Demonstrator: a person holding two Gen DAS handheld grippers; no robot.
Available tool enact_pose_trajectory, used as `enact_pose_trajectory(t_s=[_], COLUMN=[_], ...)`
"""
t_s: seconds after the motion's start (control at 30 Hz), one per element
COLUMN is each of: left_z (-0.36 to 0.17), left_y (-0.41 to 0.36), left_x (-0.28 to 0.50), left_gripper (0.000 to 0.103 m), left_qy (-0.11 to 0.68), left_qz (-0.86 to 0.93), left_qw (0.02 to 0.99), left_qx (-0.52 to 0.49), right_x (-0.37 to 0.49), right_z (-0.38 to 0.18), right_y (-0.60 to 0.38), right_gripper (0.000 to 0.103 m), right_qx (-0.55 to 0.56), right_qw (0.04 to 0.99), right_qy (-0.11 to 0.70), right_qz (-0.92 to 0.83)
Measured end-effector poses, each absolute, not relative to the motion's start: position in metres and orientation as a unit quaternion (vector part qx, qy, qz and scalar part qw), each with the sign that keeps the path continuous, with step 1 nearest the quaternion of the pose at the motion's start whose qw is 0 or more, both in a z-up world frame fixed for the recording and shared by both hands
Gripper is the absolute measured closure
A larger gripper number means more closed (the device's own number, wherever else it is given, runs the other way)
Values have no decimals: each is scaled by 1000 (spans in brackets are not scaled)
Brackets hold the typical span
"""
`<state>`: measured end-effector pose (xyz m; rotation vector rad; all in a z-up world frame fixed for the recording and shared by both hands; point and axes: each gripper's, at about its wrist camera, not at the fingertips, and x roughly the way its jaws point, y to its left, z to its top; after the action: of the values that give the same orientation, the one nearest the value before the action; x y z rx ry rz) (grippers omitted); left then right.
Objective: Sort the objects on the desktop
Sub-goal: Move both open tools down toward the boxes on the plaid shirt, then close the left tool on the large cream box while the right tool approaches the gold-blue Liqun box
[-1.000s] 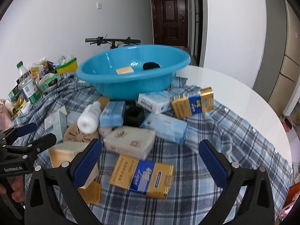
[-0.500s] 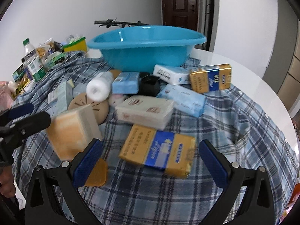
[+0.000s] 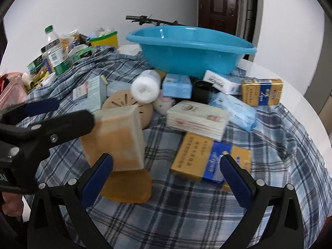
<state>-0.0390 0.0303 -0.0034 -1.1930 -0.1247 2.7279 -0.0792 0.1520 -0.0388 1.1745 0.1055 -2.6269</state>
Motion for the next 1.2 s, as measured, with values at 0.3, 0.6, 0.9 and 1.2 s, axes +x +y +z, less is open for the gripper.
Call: enact_pose_trajectory(t_s=[0.3, 0.6, 0.9, 1.2], left_z=[-8, -9, -15, -18], left_y=[33, 33, 37, 52], left_x=[-39, -38, -42, -46], left_gripper=[0, 0, 0, 0], left_qy=[-30, -31, -33, -18], left_qz=[910, 908, 903, 899], left_qw=[81, 82, 89, 103], left_qx=[-406, -409, -419, -425], right_x=[-90, -89, -84, -85], right_z=[-37, -46, -48, -48], right_y=[183, 164, 147, 157], right_gripper=[0, 1, 1, 0], right_qx=[405, 416, 416, 418], right_qw=[85, 115, 137, 130], right_qy=[7, 16, 32, 19], right_qz=[-910, -902, -898, -899])
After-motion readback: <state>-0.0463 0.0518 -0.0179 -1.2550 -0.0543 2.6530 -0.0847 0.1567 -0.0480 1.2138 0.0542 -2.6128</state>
